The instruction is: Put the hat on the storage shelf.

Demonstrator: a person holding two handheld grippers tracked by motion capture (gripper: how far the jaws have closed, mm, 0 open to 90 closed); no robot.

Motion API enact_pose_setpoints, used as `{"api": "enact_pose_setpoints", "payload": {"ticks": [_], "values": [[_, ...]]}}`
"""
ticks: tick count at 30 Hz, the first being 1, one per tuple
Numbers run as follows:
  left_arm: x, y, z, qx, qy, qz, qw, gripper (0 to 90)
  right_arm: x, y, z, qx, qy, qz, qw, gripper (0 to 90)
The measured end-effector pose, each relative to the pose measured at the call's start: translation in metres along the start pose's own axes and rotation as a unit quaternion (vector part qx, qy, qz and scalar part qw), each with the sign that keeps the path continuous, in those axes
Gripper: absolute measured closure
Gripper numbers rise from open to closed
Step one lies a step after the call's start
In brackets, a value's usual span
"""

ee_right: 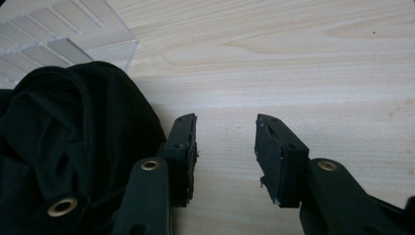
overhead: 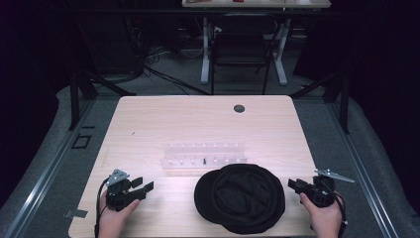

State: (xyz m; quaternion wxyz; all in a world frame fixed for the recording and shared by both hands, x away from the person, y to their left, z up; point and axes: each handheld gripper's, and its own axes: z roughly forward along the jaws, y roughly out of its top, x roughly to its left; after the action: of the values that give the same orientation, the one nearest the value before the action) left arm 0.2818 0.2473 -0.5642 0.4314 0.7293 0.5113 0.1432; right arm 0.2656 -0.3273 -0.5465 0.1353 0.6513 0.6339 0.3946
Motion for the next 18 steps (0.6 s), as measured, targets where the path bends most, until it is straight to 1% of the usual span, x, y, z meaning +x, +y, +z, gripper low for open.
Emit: {"api": "enact_pose_setpoints", "payload": {"ticks": [2,3,7,8,10,11,14,17,18], "values": [[-0.001,0.000,0.000,-0.003,0.002,0.003,1.0000,45.9,0.002,0.000,0.000,0.005,-0.005,-0.009,0.9999,59.9],[-0.001,0.000,0.000,-0.003,0.002,0.003,1.0000,45.9,0.003,0.000,0.000,0.007,-0.009,-0.009,0.9999,60.6],[-0.003,0.001,0.000,-0.001,-0.001,0.007,1.0000,45.9,0.006,0.002,-0.002,0.017,-0.013,-0.007,0.9998,61.2],[-0.003,0.001,0.000,-0.001,-0.001,0.007,1.0000,45.9,0.008,0.002,-0.002,0.018,-0.015,-0.003,0.9997,61.4],[-0.004,0.001,0.000,0.000,-0.001,0.007,1.0000,46.0,0.009,0.002,-0.003,0.029,-0.014,-0.004,0.9995,61.5],[-0.004,0.002,-0.001,0.000,-0.001,0.008,1.0000,46.0,0.011,0.002,-0.003,0.028,-0.013,-0.002,0.9995,61.5],[-0.005,0.002,-0.001,-0.002,-0.003,0.009,1.0000,46.2,0.012,0.003,-0.004,0.032,-0.012,-0.004,0.9994,61.4],[-0.005,0.002,-0.002,-0.004,-0.004,0.010,0.9999,46.2,0.013,0.003,-0.004,0.040,-0.018,-0.011,0.9990,61.0],[-0.005,0.002,-0.002,-0.003,-0.005,0.012,0.9999,46.2,0.013,0.003,-0.004,0.042,-0.018,-0.010,0.9989,60.9]]}}
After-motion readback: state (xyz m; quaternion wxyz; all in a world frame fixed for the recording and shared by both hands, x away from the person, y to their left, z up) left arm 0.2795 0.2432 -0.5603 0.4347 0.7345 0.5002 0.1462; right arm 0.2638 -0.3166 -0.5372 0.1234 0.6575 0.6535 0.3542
